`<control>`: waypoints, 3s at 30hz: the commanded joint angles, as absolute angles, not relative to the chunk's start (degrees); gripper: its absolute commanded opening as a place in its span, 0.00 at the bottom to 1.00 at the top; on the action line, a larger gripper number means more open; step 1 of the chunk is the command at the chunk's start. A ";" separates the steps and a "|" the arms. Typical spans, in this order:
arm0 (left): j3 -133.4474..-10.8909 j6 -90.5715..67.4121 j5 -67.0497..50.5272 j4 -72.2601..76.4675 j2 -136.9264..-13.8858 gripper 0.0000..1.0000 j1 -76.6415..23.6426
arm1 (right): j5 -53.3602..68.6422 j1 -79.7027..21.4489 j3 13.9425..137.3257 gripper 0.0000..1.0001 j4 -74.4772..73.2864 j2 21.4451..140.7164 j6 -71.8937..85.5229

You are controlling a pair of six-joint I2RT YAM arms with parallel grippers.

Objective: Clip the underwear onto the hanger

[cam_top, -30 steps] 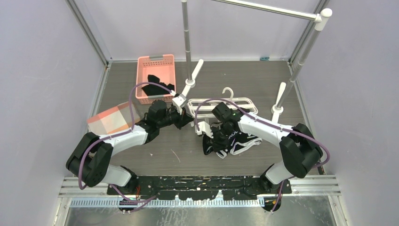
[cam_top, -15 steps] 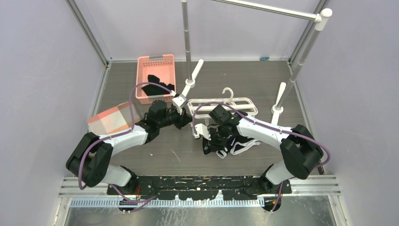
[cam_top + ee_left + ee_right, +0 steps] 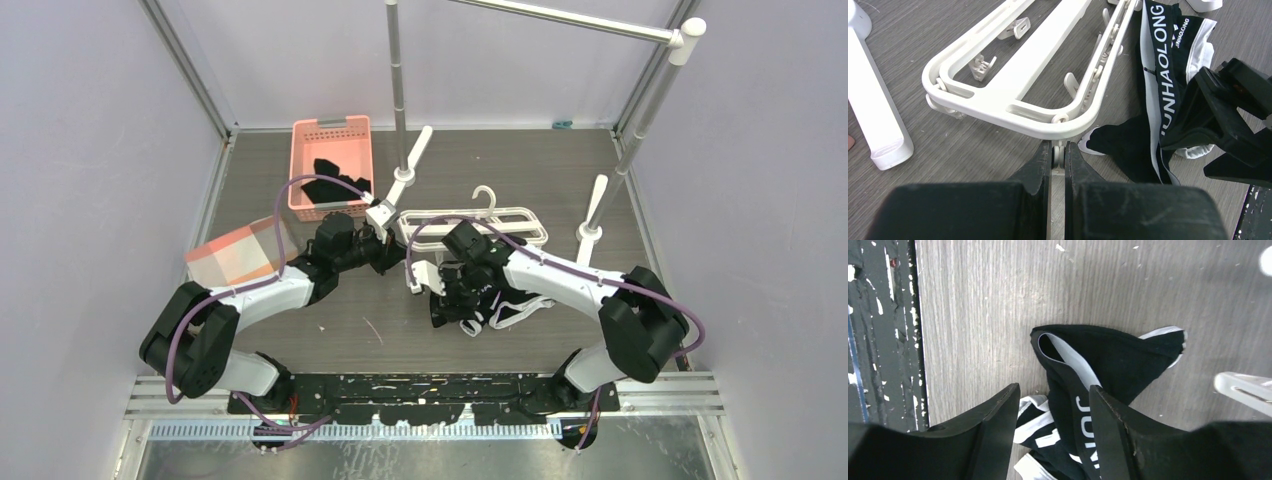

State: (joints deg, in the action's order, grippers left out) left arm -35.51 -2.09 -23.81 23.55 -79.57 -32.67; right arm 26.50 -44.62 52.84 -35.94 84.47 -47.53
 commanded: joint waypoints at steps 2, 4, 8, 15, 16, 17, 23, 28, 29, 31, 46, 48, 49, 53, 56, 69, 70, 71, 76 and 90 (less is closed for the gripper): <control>-36.48 -1.52 -23.46 26.85 -77.07 0.00 -32.78 | 25.79 -44.30 59.10 0.65 -38.11 84.94 -50.43; -36.42 -1.43 -23.31 26.81 -76.96 0.00 -32.78 | 25.20 -44.28 60.66 0.68 -39.21 87.30 -51.12; -36.47 -1.34 -23.21 26.71 -77.02 0.00 -32.77 | 25.05 -43.63 62.72 0.73 -40.11 90.43 -52.12; -36.21 -1.15 -22.97 26.63 -76.84 0.00 -32.78 | 26.35 -42.27 63.47 0.77 -41.83 93.64 -52.91; -36.21 -1.14 -22.95 26.63 -76.87 0.00 -32.78 | 26.32 -42.14 63.27 0.79 -41.84 93.76 -52.91; -36.21 -1.14 -22.94 26.65 -76.85 0.00 -32.78 | 26.32 -42.08 63.12 0.80 -41.84 93.84 -52.91; -36.30 -1.23 -23.06 26.65 -77.06 0.00 -32.76 | 26.42 -41.66 61.61 0.78 -41.45 93.78 -52.70; -36.43 -1.23 -23.12 26.63 -77.02 0.00 -32.78 | 28.23 -41.60 60.38 0.71 -40.87 92.70 -52.26; -36.47 -1.23 -23.12 26.63 -77.07 0.00 -32.78 | 28.65 -41.63 60.07 0.69 -40.75 92.46 -52.02; -36.52 -1.23 -23.23 26.63 -77.07 0.00 -32.78 | 28.80 -41.60 59.65 0.65 -40.77 92.09 -51.70; -36.65 -1.38 -23.64 26.56 -77.10 0.00 -32.75 | 32.09 -41.64 57.72 0.37 -40.18 88.13 -50.73; -36.65 -1.32 -23.60 26.54 -77.06 0.00 -32.78 | 31.84 -41.65 57.37 0.36 -40.42 88.20 -50.78; -36.66 -1.32 -23.57 26.54 -77.04 0.00 -32.78 | 31.70 -41.65 57.21 0.36 -40.50 88.28 -50.76; -36.69 -1.41 -23.64 26.63 -77.21 0.00 -32.78 | 31.47 -41.61 56.57 0.38 -40.65 88.57 -50.76; -36.58 -1.41 -23.64 26.59 -77.25 0.00 -32.78 | 31.26 -41.66 56.12 0.42 -40.33 88.59 -50.90; -36.69 -1.47 -23.55 26.53 -77.04 0.00 -32.78 | 31.02 -41.59 56.42 0.42 -38.23 89.12 -51.89; -36.63 -1.49 -23.61 26.50 -77.01 0.00 -32.78 | 31.06 -41.65 56.40 0.41 -38.23 89.18 -51.93; -36.69 -1.49 -23.57 26.54 -77.07 0.00 -32.78 | 31.03 -41.64 56.29 0.39 -38.23 89.20 -51.97; -36.56 -1.66 -23.79 26.71 -76.95 0.00 -32.77 | 31.07 -41.64 55.15 0.30 -37.09 88.49 -51.70; -35.98 -2.72 -28.22 30.28 -77.20 0.00 -32.78 | 33.77 -41.65 54.76 0.01 -28.24 83.53 -43.08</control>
State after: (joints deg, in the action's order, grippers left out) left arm -35.51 -2.28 -25.08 23.75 -79.46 -32.67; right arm 30.70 -41.76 53.65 -32.08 85.84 -46.46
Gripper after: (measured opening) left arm 0.056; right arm 0.033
